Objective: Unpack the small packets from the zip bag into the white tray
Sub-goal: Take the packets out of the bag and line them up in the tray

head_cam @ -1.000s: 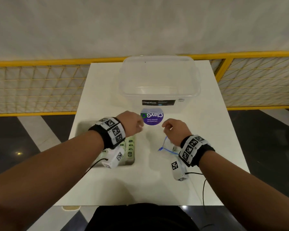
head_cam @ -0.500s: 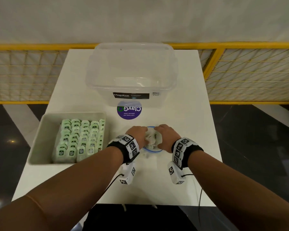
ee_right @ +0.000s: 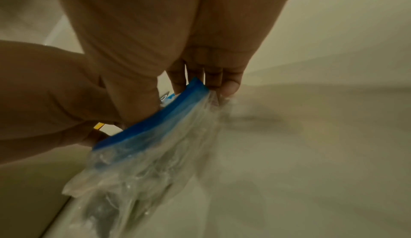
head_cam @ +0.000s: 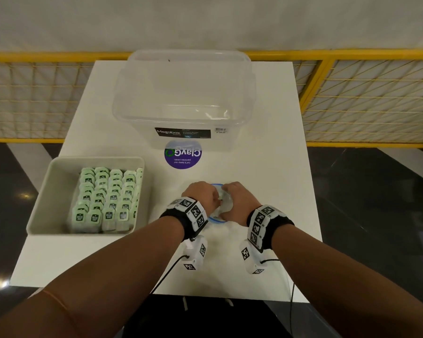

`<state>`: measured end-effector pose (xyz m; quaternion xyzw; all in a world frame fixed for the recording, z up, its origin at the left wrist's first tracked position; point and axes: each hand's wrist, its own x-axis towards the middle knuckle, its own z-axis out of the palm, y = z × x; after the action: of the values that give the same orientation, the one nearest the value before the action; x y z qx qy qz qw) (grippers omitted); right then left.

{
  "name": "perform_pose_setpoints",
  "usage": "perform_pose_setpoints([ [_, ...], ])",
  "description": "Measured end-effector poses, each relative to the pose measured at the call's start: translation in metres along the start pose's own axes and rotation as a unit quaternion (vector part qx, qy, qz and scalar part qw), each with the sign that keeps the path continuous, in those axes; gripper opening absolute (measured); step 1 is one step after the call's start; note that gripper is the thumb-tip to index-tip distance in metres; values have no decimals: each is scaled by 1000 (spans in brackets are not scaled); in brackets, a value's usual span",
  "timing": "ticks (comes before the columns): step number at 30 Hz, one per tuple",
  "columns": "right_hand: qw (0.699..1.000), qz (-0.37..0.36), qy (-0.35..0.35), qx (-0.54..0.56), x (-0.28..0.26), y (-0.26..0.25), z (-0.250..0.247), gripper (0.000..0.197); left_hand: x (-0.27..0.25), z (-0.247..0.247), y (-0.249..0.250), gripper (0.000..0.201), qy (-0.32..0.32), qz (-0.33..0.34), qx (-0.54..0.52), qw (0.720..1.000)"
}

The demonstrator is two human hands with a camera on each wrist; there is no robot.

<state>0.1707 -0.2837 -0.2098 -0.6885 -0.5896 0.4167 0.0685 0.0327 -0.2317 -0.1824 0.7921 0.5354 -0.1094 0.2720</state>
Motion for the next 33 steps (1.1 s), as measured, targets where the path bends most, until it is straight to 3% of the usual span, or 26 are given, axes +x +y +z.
perform_pose_setpoints([
  [3,1000,-4,15,12,-4,3,-6,82,-4,-7,-3,17,10,-2,-41,999],
  [8,996,-18,62,58,-10,-2,-16,52,-15,-35,-23,11,22,10,-128,991],
  [12,990,-78,100,56,-10,-8,-21,43,-21,-47,-28,6,21,51,-168,984],
  [17,987,-91,114,74,-20,-21,-34,12,-25,-50,-23,10,44,78,-212,973],
  [20,989,-55,109,79,-25,-19,-34,7,-27,-43,-21,13,56,67,-154,984],
  [23,988,-21,106,112,-27,-14,-30,13,-29,-29,-17,24,-22,80,-30,996],
  [26,981,-11,106,162,-30,-12,-27,19,-24,-18,-13,40,-79,78,89,990],
  [29,980,5,112,165,-33,-13,-27,22,-20,-19,-9,32,-63,82,113,988],
  [33,981,6,118,154,-36,-14,-27,10,-22,-23,-13,23,-27,95,75,992],
])
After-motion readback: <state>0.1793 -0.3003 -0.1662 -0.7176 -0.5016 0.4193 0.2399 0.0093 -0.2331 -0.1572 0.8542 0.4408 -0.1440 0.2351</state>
